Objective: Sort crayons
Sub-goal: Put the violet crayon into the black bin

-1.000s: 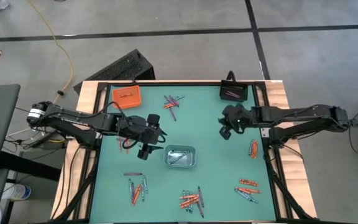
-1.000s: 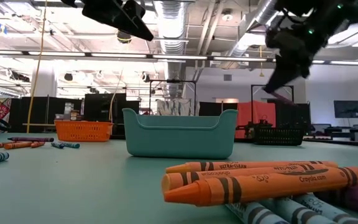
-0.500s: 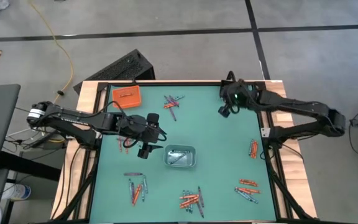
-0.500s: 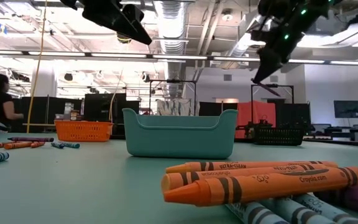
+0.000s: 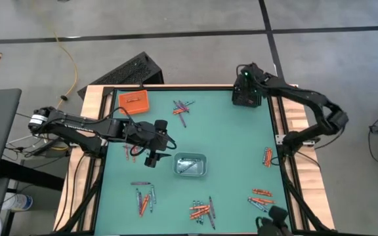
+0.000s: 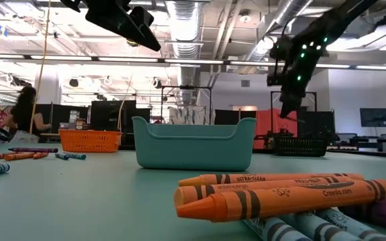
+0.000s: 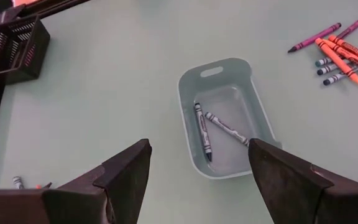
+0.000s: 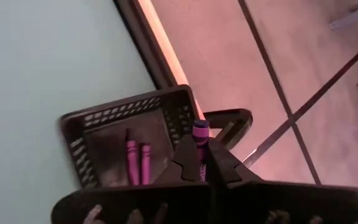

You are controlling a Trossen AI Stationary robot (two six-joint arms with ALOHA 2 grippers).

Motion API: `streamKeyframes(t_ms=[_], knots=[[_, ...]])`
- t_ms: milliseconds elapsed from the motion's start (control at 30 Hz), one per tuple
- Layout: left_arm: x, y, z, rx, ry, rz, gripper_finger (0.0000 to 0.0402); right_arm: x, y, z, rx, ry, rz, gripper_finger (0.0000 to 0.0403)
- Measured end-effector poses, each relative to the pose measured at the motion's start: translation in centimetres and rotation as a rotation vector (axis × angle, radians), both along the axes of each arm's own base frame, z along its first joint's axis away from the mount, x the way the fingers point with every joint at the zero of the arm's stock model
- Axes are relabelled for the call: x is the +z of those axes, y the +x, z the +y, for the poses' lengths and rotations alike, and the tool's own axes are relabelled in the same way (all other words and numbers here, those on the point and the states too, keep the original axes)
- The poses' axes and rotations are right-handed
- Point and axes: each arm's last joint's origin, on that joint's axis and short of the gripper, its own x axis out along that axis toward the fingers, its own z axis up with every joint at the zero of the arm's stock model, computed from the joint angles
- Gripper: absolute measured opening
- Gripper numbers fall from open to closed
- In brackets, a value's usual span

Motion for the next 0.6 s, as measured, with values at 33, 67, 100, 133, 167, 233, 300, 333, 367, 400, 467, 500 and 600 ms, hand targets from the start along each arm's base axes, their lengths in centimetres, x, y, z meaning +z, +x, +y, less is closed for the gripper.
streamKeyframes(t_ms=[33, 67, 100, 133, 167, 233, 300, 333, 367, 400, 467, 500, 600], knots=[[0.0, 0.0, 0.0, 0.0, 0.0, 0.0, 0.0261, -0.4, 0.0, -0.5, -0.001, 0.003, 0.002, 0.0], [0.0, 0.0, 0.0, 0.0, 0.0, 0.0, 0.0261, -0.9, 0.0, -1.1, -0.006, 0.003, 0.004, 0.0], [0.0, 0.0, 0.0, 0.001, -0.002, 0.002, 0.0261, -1.3, 0.0, -1.5, -0.007, 0.006, 0.002, 0.0], [0.0, 0.0, 0.0, 0.003, -0.004, 0.006, 0.0261, -1.7, 0.0, -1.9, -0.007, 0.017, -0.002, 0.0], [-0.1, -0.1, 0.0, 0.006, -0.008, 0.011, 0.0261, -2.1, -0.1, -2.2, -0.007, 0.031, -0.003, 0.0], [-0.2, -0.1, 0.0, 0.011, -0.013, 0.024, 0.0261, -3.1, -0.2, -2.8, -0.011, 0.06, 0.003, 0.0], [-0.2, -0.2, 0.0, 0.016, -0.019, 0.031, 0.0261, -4.0, -0.4, -3.1, -0.026, 0.093, 0.025, 0.0], [-0.3, -0.2, 0.0, 0.019, -0.022, 0.034, 0.0261, -4.4, -0.5, -3.3, -0.033, 0.111, 0.037, 0.0001], [-0.3, -0.2, 0.0, 0.021, -0.025, 0.038, 0.0261, -4.8, -0.6, -3.4, -0.039, 0.127, 0.048, 0.0004], [-0.3, -0.2, 0.0, 0.024, -0.028, 0.042, 0.0261, -5.2, -0.7, -3.5, -0.042, 0.142, 0.058, 0.0009], [-0.3, -0.2, 0.0, 0.025, -0.03, 0.043, 0.0261, -5.6, -0.7, -3.5, -0.057, 0.164, 0.065, 0.0022], [-0.3, -0.2, 0.0, 0.025, -0.03, 0.043, 0.0261, -5.7, -0.7, -3.6, -0.068, 0.164, 0.061, 0.0033], [-0.3, -0.2, 0.0, 0.027, -0.032, 0.043, 0.0261, -5.5, -0.7, -3.6, -0.091, 0.159, 0.037, 0.0071]])
